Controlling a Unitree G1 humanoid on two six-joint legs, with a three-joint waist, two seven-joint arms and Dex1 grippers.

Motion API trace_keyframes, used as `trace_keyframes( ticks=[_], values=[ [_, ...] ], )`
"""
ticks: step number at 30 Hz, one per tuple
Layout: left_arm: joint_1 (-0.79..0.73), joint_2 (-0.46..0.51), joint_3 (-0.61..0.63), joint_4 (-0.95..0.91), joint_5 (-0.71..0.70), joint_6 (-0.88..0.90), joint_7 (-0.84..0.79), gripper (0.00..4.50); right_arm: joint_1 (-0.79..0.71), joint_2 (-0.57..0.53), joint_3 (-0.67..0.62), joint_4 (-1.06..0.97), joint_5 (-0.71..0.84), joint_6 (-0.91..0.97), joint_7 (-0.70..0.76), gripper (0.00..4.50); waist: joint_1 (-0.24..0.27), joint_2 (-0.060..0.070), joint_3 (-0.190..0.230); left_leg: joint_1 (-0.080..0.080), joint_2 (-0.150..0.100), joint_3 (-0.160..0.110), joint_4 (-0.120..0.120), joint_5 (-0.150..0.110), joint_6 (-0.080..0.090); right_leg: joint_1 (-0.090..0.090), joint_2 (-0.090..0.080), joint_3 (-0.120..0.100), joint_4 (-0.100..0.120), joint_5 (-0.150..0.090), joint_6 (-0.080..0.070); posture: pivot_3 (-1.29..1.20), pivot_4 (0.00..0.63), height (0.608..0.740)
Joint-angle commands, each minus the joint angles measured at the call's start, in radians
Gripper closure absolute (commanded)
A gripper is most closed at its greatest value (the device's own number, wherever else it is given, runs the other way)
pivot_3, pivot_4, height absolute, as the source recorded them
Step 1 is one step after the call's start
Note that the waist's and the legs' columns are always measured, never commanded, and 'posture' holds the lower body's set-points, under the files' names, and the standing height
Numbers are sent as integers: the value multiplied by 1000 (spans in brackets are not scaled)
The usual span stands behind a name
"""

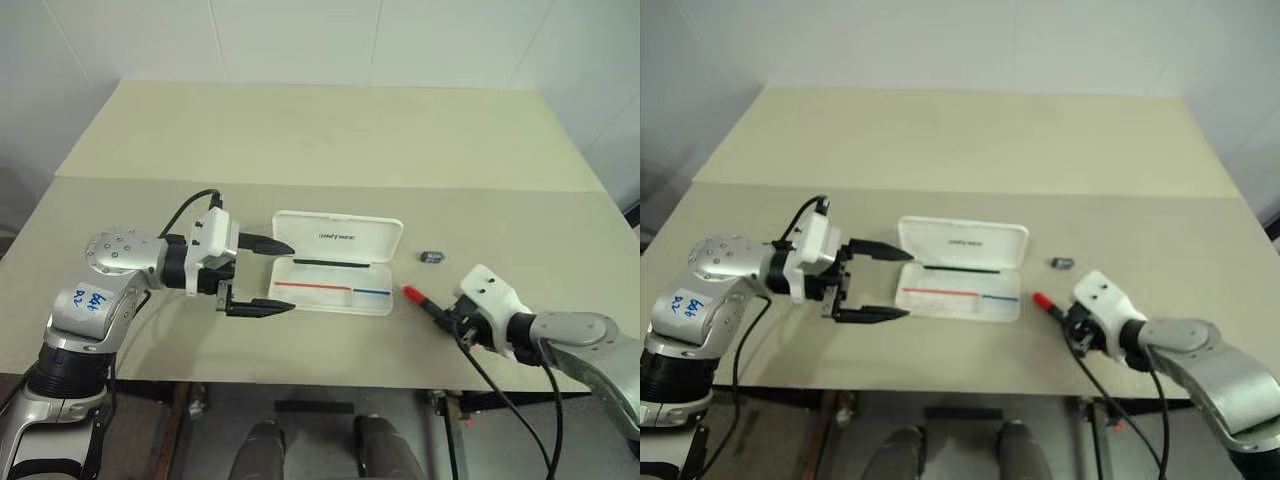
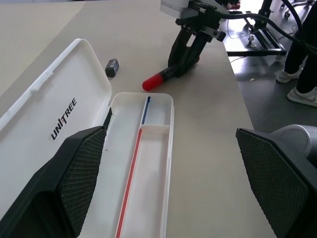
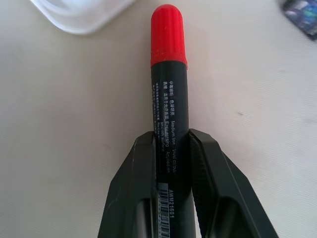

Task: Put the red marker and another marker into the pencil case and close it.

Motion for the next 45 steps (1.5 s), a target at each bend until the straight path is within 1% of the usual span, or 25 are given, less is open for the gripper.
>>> trace_keyframes(
  ticks=[1,5,9,13,18,21,26,32,41,45],
  values=[
    [7,11,8,10,2,-32,-19,0,-7,-48,-74,-3,-16,-46,40,3924,-2,0,0,0,0,0,-1,0,0,0,0,0,0,0,0,0,150,740],
    [11,22,6,39,19,-64,-42,0,-84,-50,-86,-25,17,-25,59,3924,-11,1,1,0,1,0,-3,0,0,-2,1,0,0,0,-1,0,150,740],
    [14,28,4,59,30,-86,-54,0,-227,36,-43,-89,93,68,31,3924,-10,2,1,0,1,1,-3,0,0,-2,1,0,0,0,-1,0,150,740],
    [19,34,7,69,38,-100,-61,0,-327,129,10,-135,131,150,-12,3924,-6,3,2,0,1,0,-3,0,0,-2,0,0,0,0,-1,0,150,740],
    [36,55,15,67,43,-117,-66,0,-389,223,78,-158,152,192,-50,3924,-5,3,2,-2,1,0,-4,0,0,-3,0,-1,-1,-1,-1,0,150,740],
    [46,72,25,73,47,-129,-71,0,-397,244,112,-154,146,184,-54,3924,-6,3,2,-1,1,0,-6,0,0,-4,0,-1,-1,-1,-2,0,150,740],
    [56,92,30,87,54,-155,-72,0,-411,232,194,-125,99,99,-29,3924,-7,3,2,-1,1,0,-7,0,0,-5,0,-1,-1,-2,-2,0,150,740],
    [64,87,27,76,49,-153,-61,0,-459,229,345,-55,-10,-62,22,3924,-9,3,2,-1,1,0,-7,0,0,-5,0,-1,0,-2,-2,0,150,740],
    [76,77,28,65,44,-152,-41,0,-539,274,470,85,-159,-255,92,3924,-10,3,2,-1,1,0,-7,0,0,-5,0,-1,0,-2,-2,0,150,740],
    [85,74,29,57,41,-149,-33,0,-560,292,499,142,-216,-340,133,3924,-9,3,2,-1,1,0,-7,0,0,-5,0,-1,0,-2,-2,0,150,740]
  ],
)
